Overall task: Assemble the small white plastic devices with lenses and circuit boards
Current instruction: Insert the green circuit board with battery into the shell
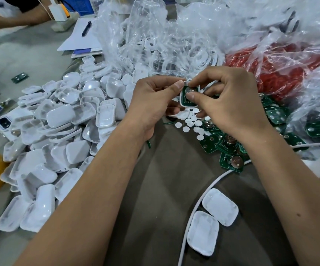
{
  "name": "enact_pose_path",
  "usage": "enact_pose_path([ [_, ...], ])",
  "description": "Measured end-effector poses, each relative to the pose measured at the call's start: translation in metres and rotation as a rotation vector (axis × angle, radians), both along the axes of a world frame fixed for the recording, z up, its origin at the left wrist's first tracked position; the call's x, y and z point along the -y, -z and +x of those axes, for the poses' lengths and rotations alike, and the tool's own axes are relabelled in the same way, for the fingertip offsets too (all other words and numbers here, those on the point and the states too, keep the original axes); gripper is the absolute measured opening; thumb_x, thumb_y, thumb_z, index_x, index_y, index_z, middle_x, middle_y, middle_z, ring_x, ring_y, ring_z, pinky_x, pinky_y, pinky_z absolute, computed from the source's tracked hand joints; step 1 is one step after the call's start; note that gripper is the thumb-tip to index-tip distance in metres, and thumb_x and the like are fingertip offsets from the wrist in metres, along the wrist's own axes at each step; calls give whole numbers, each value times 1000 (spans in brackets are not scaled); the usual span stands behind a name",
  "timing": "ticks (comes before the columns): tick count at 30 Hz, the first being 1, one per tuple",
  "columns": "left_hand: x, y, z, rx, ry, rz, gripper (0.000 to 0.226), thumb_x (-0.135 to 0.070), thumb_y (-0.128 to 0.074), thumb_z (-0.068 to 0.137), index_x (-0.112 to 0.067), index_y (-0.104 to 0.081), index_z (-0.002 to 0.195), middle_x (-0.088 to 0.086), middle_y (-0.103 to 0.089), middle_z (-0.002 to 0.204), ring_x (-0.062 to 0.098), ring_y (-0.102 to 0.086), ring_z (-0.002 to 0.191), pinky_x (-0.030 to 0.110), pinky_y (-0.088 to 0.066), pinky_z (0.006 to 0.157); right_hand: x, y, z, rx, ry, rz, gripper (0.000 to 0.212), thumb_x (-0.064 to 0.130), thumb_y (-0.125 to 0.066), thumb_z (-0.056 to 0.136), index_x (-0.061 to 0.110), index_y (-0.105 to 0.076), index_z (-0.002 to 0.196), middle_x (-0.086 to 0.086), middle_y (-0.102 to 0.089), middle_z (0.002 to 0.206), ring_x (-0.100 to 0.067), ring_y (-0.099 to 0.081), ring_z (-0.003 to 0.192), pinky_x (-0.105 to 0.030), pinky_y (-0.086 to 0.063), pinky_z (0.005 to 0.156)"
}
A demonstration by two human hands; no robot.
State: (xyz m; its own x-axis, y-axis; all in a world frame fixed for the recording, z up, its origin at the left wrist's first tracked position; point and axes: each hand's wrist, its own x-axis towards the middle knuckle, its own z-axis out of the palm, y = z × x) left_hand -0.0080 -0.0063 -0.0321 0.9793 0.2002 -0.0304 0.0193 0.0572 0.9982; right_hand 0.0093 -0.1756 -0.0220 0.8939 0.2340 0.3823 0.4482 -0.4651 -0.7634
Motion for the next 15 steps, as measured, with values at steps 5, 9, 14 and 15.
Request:
enact_pose_path([
  [5, 0, -2, -1, 5, 12, -1, 9, -9, -67, 97, -7, -76, 100, 4, -73, 76, 15, -62, 52, 22, -47, 51, 0, 0, -1, -12, -15, 20, 12, 17, -85, 87, 19, -78, 97, -9, -73, 68, -11, -70, 49, -23, -56, 47],
  [9, 0, -3, -1, -6, 27, -29, 11, -9, -65, 99, -8, -76, 100, 1, -72, 70, 14, -61, 52, 20, -43, 49, -2, 0, -3, 8, -12, 17, 11, 17, -85, 87, 18, -77, 96, -10, -73, 68, -11, -70, 49, -20, -52, 45],
  [14, 0, -4, -1, -24, 44, -108, 12, -8, -64, 99, -8, -75, 96, 2, -71, 70, 14, -59, 52, 18, -37, 45, -1, -2, -3, 29, -15, 26, 10, 16, -84, 87, 16, -77, 94, -8, -73, 66, -6, -70, 50, -24, -57, 49],
  [15, 0, -3, -1, -26, 47, -119, 12, -8, -64, 99, -7, -75, 96, 2, -71, 70, 14, -59, 52, 18, -36, 45, -1, -2, -3, 27, -18, 30, 10, 15, -84, 87, 16, -77, 94, -8, -73, 65, -6, -70, 50, -27, -59, 51],
])
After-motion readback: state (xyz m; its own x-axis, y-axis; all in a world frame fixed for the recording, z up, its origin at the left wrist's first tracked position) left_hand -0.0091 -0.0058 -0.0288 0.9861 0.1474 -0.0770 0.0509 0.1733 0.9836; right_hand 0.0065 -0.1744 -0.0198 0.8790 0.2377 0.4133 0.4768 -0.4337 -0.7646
